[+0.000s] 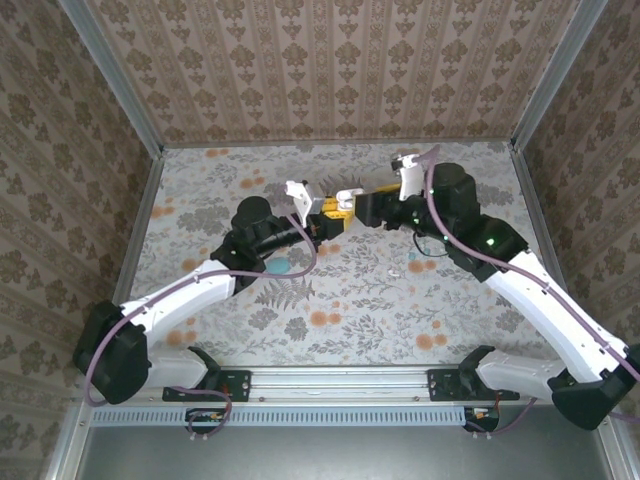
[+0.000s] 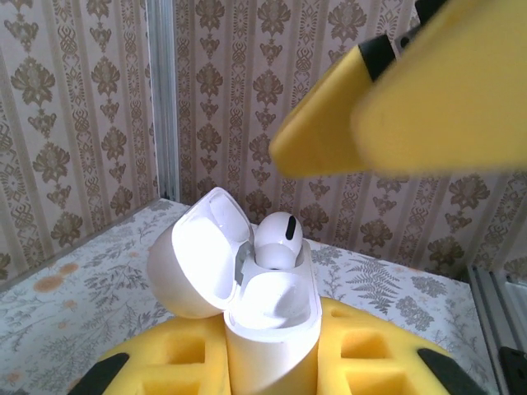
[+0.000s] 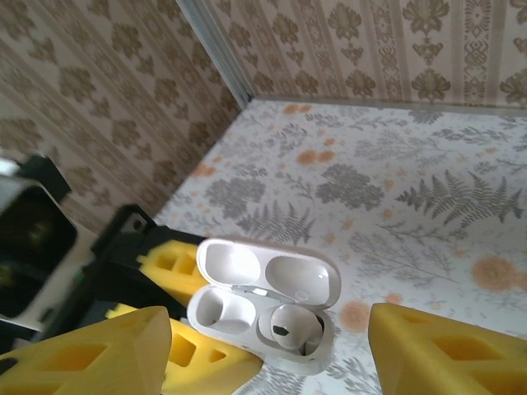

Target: Insert wireless bluetooth earbuds into charging case

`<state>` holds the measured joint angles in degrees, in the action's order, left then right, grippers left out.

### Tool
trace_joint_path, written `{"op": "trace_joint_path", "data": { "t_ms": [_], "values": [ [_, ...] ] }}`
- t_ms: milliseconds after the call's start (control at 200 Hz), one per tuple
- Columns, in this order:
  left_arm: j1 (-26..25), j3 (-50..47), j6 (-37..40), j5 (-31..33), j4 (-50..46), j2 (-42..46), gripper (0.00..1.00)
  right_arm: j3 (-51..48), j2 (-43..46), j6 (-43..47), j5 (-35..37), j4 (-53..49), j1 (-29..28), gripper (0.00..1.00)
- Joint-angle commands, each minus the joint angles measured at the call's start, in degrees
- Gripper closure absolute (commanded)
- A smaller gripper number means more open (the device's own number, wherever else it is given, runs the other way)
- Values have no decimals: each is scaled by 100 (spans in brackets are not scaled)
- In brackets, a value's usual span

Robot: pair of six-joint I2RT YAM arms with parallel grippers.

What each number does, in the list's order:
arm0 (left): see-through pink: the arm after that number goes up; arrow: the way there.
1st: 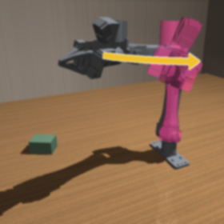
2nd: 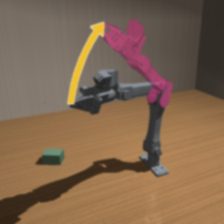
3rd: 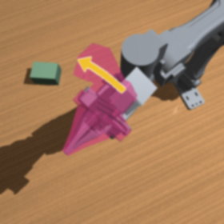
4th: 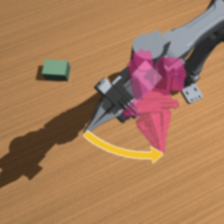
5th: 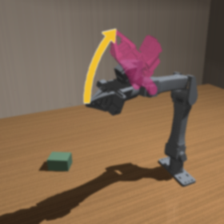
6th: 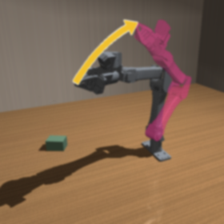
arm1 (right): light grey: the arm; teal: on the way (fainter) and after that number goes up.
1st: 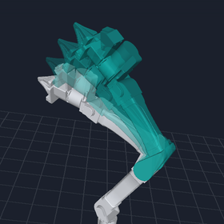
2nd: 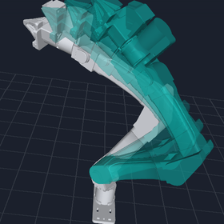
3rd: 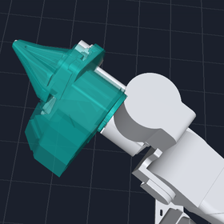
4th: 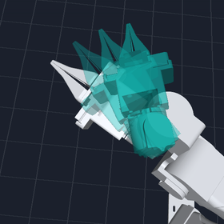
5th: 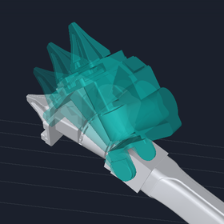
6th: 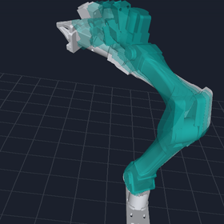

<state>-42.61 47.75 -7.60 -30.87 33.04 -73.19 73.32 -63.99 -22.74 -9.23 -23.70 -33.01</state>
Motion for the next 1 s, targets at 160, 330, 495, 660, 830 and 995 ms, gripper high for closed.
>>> {"op": "trace_joint_path", "data": {
  "t_ms": [160,330,495,660,830,995],
  "values": [
    [45,-15,466,-156,-3,272,79,-213,518,-918,106,7,503,36],
    [51,-102,479,92,-69,424,79,-566,535,-1552,784,-1038,1287,42],
    [106,-217,382,199,-87,601,79,-1113,24,-1222,112,-1554,1835,42],
    [121,-310,333,419,-87,759,79,-1320,-1097,-632,-194,-1904,1847,42],
    [130,-319,312,664,-111,874,79,-1355,-2185,-388,-533,-1806,1800,41],
    [149,-309,281,934,-171,929,79,-1280,-2630,-148,-251,-1715,1662,40]
  ]
}}
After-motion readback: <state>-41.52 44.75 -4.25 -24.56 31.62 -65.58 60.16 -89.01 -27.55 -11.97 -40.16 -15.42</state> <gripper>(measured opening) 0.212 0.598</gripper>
